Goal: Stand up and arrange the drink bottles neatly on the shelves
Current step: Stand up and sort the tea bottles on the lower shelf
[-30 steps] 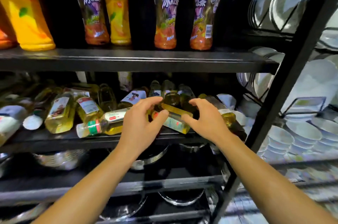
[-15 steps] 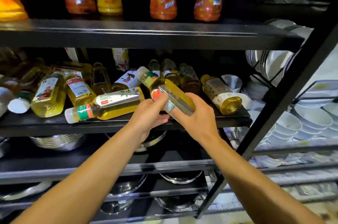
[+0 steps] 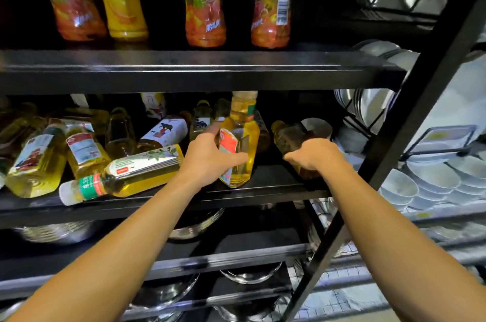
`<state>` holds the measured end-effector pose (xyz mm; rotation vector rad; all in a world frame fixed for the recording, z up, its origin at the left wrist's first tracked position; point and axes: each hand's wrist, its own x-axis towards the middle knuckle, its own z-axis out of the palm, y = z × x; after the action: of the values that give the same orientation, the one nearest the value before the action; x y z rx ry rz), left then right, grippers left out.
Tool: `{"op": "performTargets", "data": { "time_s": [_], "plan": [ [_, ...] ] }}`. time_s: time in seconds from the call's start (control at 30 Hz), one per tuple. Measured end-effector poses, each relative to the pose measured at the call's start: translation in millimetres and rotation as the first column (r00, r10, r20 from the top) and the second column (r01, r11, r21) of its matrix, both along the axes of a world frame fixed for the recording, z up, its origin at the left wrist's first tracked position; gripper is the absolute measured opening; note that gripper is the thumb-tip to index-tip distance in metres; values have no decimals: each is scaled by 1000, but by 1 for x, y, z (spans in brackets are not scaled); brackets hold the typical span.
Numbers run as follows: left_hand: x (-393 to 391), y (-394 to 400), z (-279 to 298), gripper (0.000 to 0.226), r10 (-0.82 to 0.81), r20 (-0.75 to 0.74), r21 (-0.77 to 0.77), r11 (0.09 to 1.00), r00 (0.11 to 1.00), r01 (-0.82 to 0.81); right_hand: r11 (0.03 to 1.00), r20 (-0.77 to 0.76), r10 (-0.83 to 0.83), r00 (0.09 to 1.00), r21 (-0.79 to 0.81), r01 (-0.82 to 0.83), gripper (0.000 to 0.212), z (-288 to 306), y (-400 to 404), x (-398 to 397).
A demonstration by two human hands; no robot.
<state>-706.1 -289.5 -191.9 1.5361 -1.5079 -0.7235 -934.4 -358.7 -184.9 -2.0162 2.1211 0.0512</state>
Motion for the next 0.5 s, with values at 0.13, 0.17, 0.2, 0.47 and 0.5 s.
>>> {"op": "performTargets", "data": {
  "time_s": [0.13,0.17,0.2,0.47,0.5],
  "plan": [
    [1,-9,-10,69,8,-38,-22,1000,999,-9,941,352,-45,935,-298,157,40,-19,10,-8],
    [1,-11,-13,68,4,-54,-25,1000,999,-5,910,520,-21,854,-345,232,35,-25,15,-8],
    [1,-13,-16,67,-2,-65,-26,1000,998,0,883,668,26,744,-364,296,35,-31,21,-6],
    [-17,-11,-31,64,-32,-18,-97,995,999,30,782,602,244,761,-586,212,81,-74,40,-7],
    [-21,-12,-32,67,-62,-17,-93,994,998,60,794,568,216,795,-576,196,83,-74,41,-8]
  ]
}}
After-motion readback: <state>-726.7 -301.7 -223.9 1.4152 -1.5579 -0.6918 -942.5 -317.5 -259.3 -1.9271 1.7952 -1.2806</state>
